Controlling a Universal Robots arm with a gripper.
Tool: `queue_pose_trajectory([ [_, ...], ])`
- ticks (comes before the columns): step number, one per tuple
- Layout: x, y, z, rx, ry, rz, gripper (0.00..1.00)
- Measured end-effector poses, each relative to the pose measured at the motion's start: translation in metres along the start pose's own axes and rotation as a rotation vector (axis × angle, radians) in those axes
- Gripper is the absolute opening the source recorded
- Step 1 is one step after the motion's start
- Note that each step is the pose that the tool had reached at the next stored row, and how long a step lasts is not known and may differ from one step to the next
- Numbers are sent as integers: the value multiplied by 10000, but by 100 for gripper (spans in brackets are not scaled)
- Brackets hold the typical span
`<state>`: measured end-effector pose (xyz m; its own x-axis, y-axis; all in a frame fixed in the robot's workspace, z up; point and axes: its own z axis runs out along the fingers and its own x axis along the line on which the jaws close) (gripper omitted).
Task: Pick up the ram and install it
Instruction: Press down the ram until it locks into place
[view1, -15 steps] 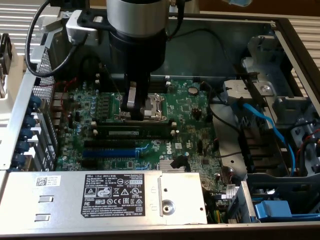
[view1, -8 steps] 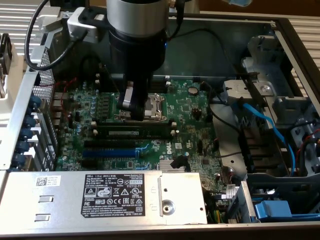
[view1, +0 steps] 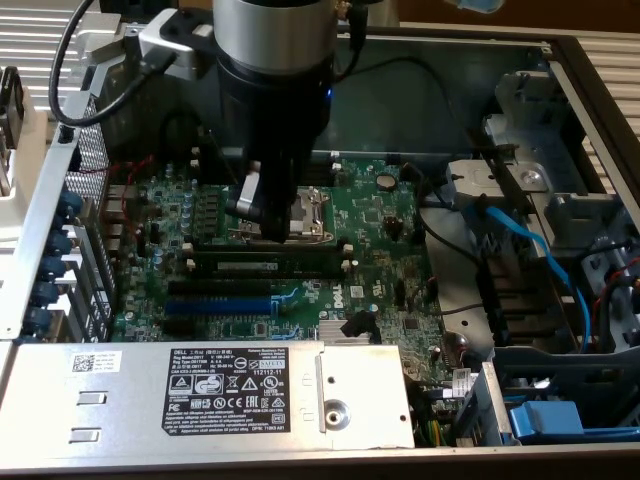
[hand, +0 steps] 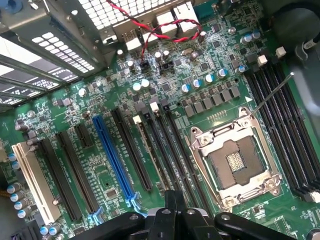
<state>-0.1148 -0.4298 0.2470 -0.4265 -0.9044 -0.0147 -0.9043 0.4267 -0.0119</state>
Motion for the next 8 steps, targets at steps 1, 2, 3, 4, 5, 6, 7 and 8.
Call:
queue_pose_trajectory([
  [1, 0, 0, 0, 1, 2, 134, 10],
  [2, 0, 0, 0, 2, 4, 277, 10],
  [3, 0, 0, 0, 3, 6, 411, 10],
  [4, 0, 0, 0, 4, 9, 556, 10],
  [5, 0, 0, 0, 6, 10, 686, 10],
  [6, 0, 0, 0, 7, 13, 837, 10],
  [7, 0, 0, 0, 9, 14, 975, 10],
  [8, 0, 0, 0, 10, 16, 1110, 10],
])
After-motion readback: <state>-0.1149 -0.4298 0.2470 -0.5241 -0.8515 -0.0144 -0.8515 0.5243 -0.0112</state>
